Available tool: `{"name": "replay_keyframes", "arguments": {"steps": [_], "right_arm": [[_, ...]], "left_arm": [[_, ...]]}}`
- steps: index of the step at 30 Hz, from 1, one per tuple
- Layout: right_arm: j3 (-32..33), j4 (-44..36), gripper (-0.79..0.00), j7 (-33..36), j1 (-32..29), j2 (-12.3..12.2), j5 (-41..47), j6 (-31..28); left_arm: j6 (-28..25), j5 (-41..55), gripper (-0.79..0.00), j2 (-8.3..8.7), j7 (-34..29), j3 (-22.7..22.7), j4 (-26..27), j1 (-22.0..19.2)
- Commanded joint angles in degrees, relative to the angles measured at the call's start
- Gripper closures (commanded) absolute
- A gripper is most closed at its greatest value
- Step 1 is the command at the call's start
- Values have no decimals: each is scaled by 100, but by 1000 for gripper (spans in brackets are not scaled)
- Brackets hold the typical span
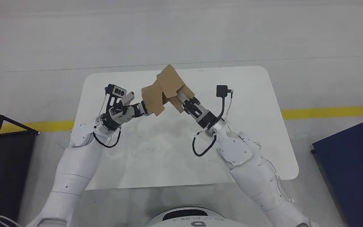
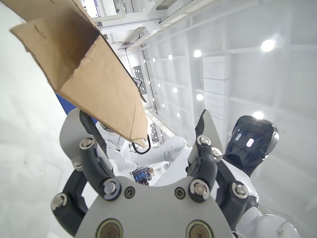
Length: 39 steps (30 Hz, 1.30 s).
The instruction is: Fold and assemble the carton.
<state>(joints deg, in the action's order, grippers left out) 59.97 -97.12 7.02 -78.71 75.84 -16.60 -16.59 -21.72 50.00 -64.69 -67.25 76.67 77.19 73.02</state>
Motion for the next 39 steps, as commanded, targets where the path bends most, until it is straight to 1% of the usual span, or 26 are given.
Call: {"name": "replay_keyframes", "arguments": {"steps": [1,6,10,16,23,27,31,35,39], "right_arm": [[-21,-11,0,12,6,3,-109,55],[-43,-41,0,-31,-9,-1,-562,219],[-92,-64,0,2,-24,1,-845,403],[-167,-156,0,359,6,-21,-1483,736],[-271,-201,0,813,80,-23,-1683,884],[-238,-241,0,834,99,-19,-1571,859],[-74,-329,0,795,44,-34,-1319,741],[191,-492,0,847,-95,-66,-744,427],[481,-665,0,1029,-278,-109,-72,151]], "left_arm": [[62,-89,-785,-3,84,-17,10,-25],[117,-194,-785,-15,195,-50,21,-69],[287,-422,-785,1,301,-22,29,-112],[399,-715,-785,34,469,97,145,-128],[436,-797,-785,21,561,31,118,-138],[435,-781,-785,20,535,45,52,-163],[420,-688,-785,38,466,171,-68,-165],[396,-568,-785,71,371,382,-256,-125],[410,-363,-785,121,360,721,-457,-47]]}}
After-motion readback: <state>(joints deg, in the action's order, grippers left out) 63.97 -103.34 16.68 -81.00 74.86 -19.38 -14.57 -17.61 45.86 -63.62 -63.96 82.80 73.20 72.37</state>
